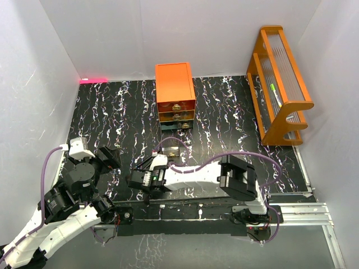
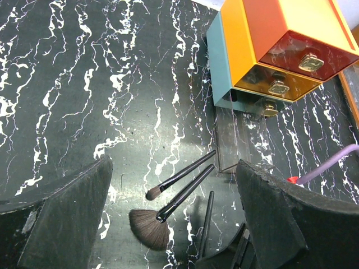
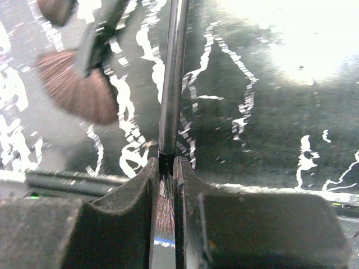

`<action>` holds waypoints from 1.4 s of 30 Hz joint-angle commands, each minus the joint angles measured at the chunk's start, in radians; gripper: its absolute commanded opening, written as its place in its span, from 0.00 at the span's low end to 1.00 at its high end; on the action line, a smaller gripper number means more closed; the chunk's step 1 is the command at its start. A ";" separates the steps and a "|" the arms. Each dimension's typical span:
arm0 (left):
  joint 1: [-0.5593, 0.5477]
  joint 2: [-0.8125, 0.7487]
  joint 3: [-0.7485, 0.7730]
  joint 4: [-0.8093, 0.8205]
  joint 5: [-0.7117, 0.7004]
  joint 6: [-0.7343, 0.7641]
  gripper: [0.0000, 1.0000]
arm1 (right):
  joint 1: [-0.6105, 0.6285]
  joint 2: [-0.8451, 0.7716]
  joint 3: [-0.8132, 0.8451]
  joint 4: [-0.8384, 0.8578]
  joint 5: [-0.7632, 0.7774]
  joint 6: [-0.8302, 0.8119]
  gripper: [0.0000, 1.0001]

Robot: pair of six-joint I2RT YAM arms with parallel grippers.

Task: Organize the makeup
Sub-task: Pick up the makeup brush from the center of the board.

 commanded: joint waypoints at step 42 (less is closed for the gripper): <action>0.004 0.047 0.010 -0.022 -0.039 -0.015 0.91 | -0.620 -0.305 0.272 -0.177 -0.574 -1.092 0.08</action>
